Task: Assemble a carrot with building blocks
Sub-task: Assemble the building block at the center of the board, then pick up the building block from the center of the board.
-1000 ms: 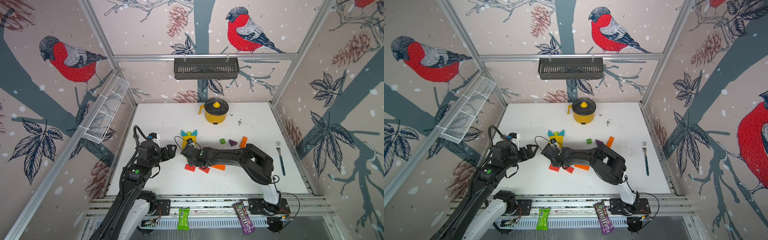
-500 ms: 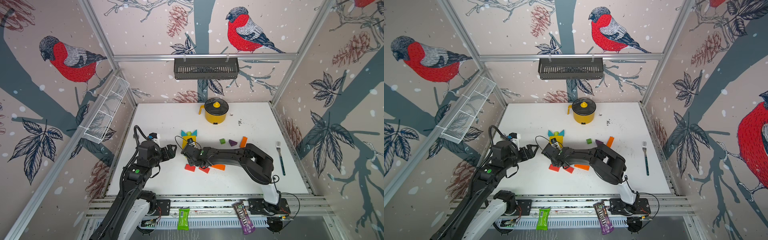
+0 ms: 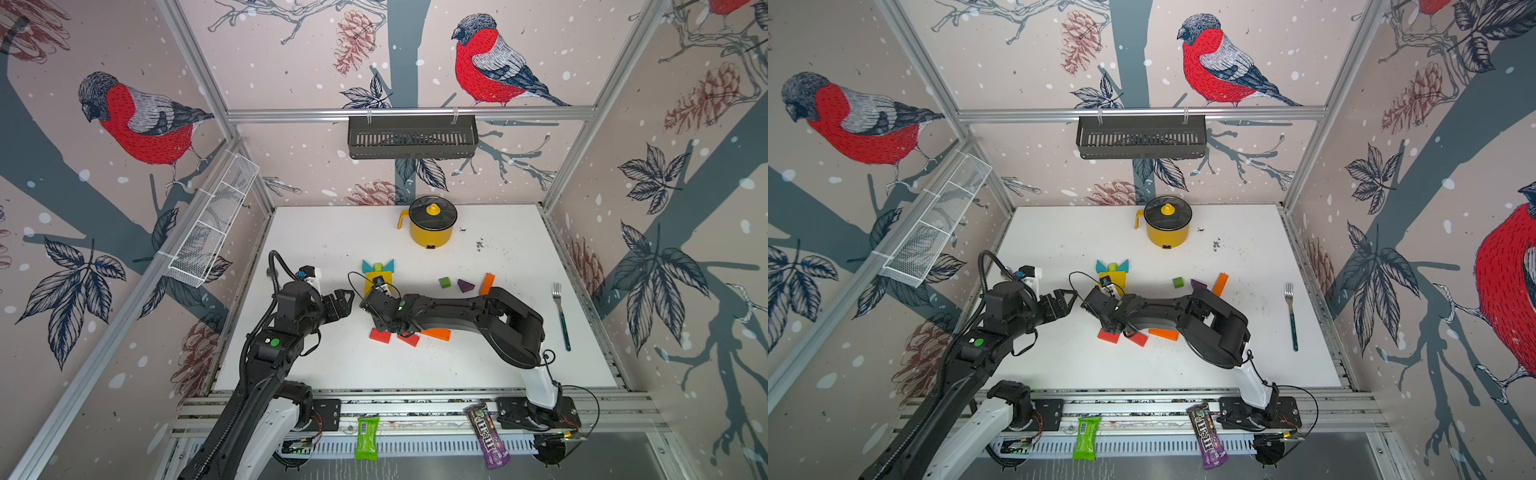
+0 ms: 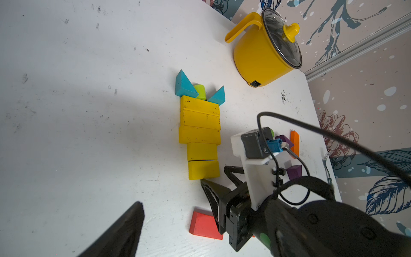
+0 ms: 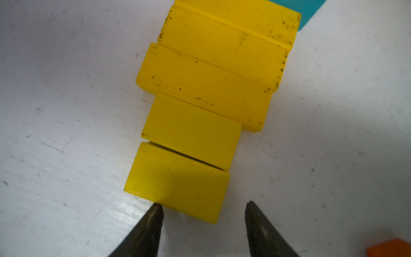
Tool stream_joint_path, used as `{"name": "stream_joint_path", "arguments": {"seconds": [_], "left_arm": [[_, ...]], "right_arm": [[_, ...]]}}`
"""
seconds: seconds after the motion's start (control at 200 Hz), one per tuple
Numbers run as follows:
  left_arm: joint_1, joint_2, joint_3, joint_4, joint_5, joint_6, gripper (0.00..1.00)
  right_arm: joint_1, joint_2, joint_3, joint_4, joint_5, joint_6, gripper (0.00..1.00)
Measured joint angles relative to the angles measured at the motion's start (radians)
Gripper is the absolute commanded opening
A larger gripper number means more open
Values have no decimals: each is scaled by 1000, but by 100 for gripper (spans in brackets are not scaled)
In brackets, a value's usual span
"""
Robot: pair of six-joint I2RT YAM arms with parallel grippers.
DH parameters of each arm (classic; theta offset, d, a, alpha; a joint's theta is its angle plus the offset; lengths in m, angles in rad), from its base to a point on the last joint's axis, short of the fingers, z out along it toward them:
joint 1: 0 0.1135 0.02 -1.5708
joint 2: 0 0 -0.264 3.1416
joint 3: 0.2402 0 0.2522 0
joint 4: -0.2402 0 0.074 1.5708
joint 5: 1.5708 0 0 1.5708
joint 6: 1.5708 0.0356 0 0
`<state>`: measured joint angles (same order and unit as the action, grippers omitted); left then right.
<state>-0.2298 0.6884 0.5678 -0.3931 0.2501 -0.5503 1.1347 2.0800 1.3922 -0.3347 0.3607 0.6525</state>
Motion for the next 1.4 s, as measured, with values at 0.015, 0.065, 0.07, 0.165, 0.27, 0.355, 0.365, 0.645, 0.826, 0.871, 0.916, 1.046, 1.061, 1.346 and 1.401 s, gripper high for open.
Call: {"name": "stream_joint_path", "arguments": {"seconds": [0.015,0.065,0.07,0.165,0.27,0.355,0.365,0.645,0.826,0.871,0.916,1.046,1.061,1.346,1.401], "left_arm": [[0,0,0,0,0,0,86],[0,1,0,0,0,0,86],[0,1,0,0,0,0,86],[-1,2,0,0,0,0,86],[-2,2,0,0,0,0,86],[-2,6,0,0,-1,0,86],[-2,7,0,0,-1,0,87],[-7,4,-18,43,63,5,86],[-36,-2,-34,91,148,8,87],[-42,-3,-38,103,170,8,87],[-43,-3,-43,117,192,8,87],[-47,8,-51,148,236,7,87],[-47,11,-51,151,243,7,87],[-47,97,-5,261,264,-27,87],[-48,133,19,286,244,-37,86]], "right_arm": [[0,0,1,0,0,0,61],[0,1,1,0,0,0,62],[0,1,1,0,0,0,62],[0,1,2,-1,0,0,62],[4,-2,2,-3,4,0,62],[12,-27,2,-19,14,0,62],[13,-32,2,-23,16,0,62],[-74,-324,-119,-93,103,54,69],[-325,-520,-269,-119,53,-19,72],[-400,-551,-294,-112,29,-66,74],[-467,-575,-317,-104,-16,-114,75],[-659,-563,-338,-60,-169,-233,76],[-676,-555,-338,-55,-177,-244,76],[-785,-365,-281,-15,-332,-411,75],[-789,-337,-278,-15,-352,-425,75]]}}
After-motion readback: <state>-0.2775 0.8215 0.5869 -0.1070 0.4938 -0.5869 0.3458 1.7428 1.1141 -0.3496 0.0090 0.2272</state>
